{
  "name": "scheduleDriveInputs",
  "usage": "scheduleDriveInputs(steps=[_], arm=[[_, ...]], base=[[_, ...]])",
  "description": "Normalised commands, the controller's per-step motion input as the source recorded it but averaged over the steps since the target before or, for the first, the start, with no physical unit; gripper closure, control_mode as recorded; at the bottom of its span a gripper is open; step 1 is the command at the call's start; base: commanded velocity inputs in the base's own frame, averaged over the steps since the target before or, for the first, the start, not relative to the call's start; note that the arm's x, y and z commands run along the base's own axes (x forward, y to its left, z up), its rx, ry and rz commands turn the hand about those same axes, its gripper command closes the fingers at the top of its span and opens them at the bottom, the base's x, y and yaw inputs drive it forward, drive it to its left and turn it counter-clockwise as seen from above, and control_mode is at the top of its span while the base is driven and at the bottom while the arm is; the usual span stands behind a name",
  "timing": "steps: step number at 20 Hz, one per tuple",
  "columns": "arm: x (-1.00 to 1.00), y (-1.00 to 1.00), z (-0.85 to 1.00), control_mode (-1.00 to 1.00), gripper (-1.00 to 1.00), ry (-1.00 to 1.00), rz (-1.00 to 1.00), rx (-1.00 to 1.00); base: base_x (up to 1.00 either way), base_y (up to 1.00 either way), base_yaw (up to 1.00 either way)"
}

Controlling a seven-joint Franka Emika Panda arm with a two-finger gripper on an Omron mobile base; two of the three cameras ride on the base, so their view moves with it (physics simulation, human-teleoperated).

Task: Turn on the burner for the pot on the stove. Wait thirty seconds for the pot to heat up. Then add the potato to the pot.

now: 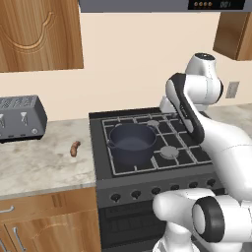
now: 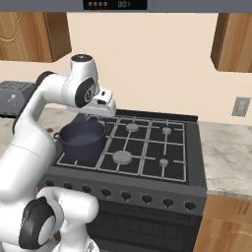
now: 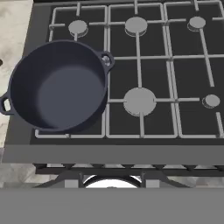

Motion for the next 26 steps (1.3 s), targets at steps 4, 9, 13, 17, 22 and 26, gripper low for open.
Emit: scheduleDriveInputs(steps=[4,9,13,17,22,26], arm=[[-0.26,0.1,-0.04,-1.0,-1.0,-0.02,0.02,-0.04],[-0.5,0.44,-0.19,-1.0,-1.0,-0.01,0.15,-0.1],[-0.54,0.63,-0.13,-1.0,-1.0,0.0,0.14,-0.11],[-0.52,0.66,-0.06,-1.0,-1.0,0.0,0.07,-0.08],[-0.54,0.67,-0.02,-1.0,-1.0,-0.01,0.01,-0.05],[-0.43,0.68,-0.11,-1.0,-1.0,-0.01,0.0,-0.03]], base=[[0.0,0.0,0.0],[0.0,0.0,0.0],[0.0,0.0,0.0],[0.0,0.0,0.0],[0.0,0.0,0.0],[0.0,0.0,0.0]])
